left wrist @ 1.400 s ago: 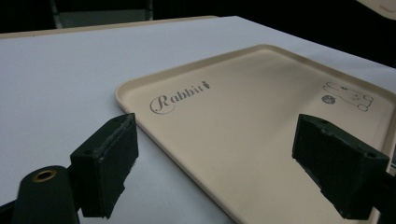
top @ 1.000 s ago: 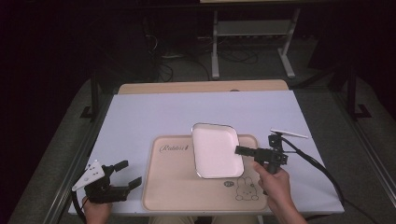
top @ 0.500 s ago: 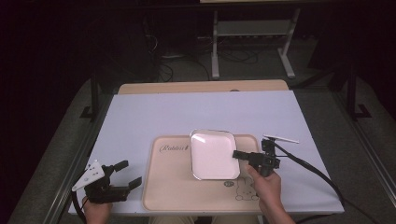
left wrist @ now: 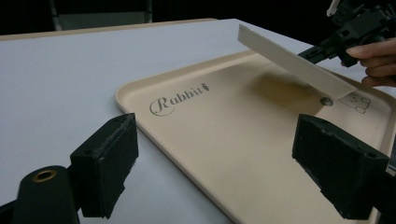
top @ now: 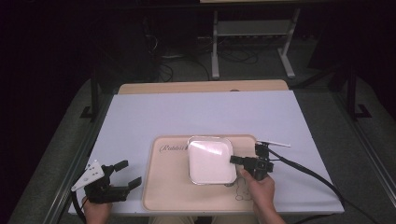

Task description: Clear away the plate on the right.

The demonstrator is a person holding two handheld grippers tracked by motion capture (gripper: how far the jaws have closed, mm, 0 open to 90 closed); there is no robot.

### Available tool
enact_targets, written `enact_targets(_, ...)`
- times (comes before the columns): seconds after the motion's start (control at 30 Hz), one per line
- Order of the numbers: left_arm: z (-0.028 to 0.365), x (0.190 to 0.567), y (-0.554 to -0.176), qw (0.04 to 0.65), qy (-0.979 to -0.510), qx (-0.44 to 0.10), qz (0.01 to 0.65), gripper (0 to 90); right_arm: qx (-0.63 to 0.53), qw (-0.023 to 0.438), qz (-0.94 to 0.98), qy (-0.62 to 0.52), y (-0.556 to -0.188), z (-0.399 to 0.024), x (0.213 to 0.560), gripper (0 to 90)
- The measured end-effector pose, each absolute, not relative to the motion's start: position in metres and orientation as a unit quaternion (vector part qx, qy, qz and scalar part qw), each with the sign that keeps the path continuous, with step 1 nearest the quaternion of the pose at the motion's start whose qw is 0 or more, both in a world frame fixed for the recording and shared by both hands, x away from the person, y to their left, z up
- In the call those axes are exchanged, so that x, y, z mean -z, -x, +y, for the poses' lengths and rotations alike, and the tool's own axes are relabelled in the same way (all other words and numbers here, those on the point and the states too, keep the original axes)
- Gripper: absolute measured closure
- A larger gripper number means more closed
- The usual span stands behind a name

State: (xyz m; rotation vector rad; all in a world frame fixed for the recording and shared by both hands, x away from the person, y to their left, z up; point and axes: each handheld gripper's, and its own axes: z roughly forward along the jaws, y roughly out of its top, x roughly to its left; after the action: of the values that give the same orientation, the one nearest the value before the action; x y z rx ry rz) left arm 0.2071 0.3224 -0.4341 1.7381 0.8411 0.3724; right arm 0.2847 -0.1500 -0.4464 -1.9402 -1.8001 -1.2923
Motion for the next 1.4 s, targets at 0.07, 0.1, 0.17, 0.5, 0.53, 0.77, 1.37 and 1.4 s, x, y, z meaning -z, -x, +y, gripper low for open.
enact_targets(0.07,0.322,0.434,-0.207,0.555,-0.736,-0.157,0.355,14.0,0.435,0.096,-0.607,0.658,-0.284,-0.149,0.448,87.7)
enact_targets(0.1,0.322,0.434,-0.207,0.555,-0.736,-0.157,0.355,14.0,0.435,0.096,-0.607,0.658,-0.284,-0.149,0.448,87.7)
enact_targets(0.17,0.322,0.434,-0.207,0.554,-0.736,-0.157,0.355,14.0,0.435,0.1,-0.604,0.66,-0.285,-0.147,0.45,87.6)
enact_targets(0.5,0.322,0.434,-0.207,0.555,-0.737,-0.156,0.353,13.9,0.428,0.084,-0.601,0.67,-0.284,-0.145,0.454,86.2)
enact_targets(0.53,0.322,0.434,-0.207,0.555,-0.736,-0.156,0.353,14.0,0.427,0.081,-0.601,0.671,-0.284,-0.144,0.454,86.2)
enact_targets(0.77,0.321,0.434,-0.208,0.556,-0.737,-0.156,0.352,14.0,0.417,0.07,-0.604,0.675,-0.283,-0.144,0.456,83.7)
enact_targets(1.37,0.32,0.434,-0.207,0.556,-0.737,-0.156,0.351,14.0,0.4,0.058,-0.619,0.673,-0.271,-0.144,0.454,79.3)
enact_targets(1.4,0.32,0.434,-0.207,0.555,-0.738,-0.156,0.351,14.0,0.4,0.057,-0.622,0.671,-0.269,-0.145,0.453,79.7)
